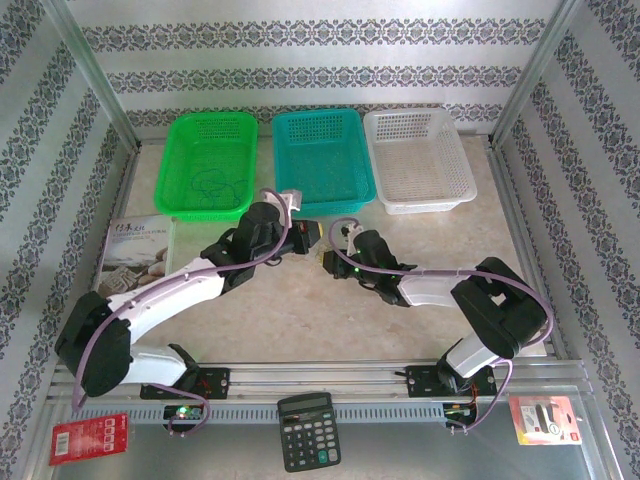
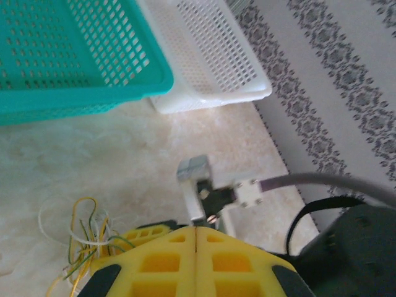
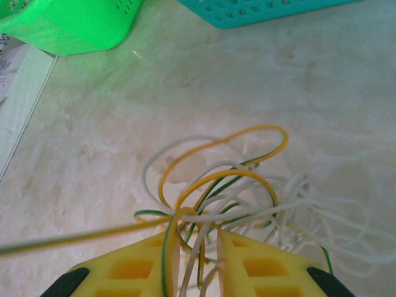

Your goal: Untangle the cables

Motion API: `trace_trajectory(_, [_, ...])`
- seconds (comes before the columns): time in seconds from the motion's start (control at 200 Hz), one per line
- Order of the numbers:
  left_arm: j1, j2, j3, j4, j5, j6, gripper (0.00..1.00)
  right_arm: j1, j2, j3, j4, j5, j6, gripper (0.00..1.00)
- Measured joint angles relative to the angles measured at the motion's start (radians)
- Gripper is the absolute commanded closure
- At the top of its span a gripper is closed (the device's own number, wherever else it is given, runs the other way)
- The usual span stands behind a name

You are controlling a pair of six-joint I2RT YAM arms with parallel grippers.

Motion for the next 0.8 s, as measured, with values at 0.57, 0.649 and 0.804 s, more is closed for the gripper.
trace_trajectory(0.57, [0.027, -0.163, 0.286, -0.114, -0.082, 0.092, 1.00, 0.011, -0.010, -0.138, 0.060, 0.023, 0.042, 0.78])
trace_trajectory(0.649, [0.029, -0.172, 0.297, -0.124, -0.094, 0.108, 1.00, 0.012, -0.014, -0.145, 0.061, 0.023, 0.047, 0.78])
trace_trajectory(0.804, [0.030, -0.180, 0.304, -0.148, -0.106, 0.129, 1.00, 0.013, -0.035, -0.148, 0.059, 0.022, 0.060, 0.64])
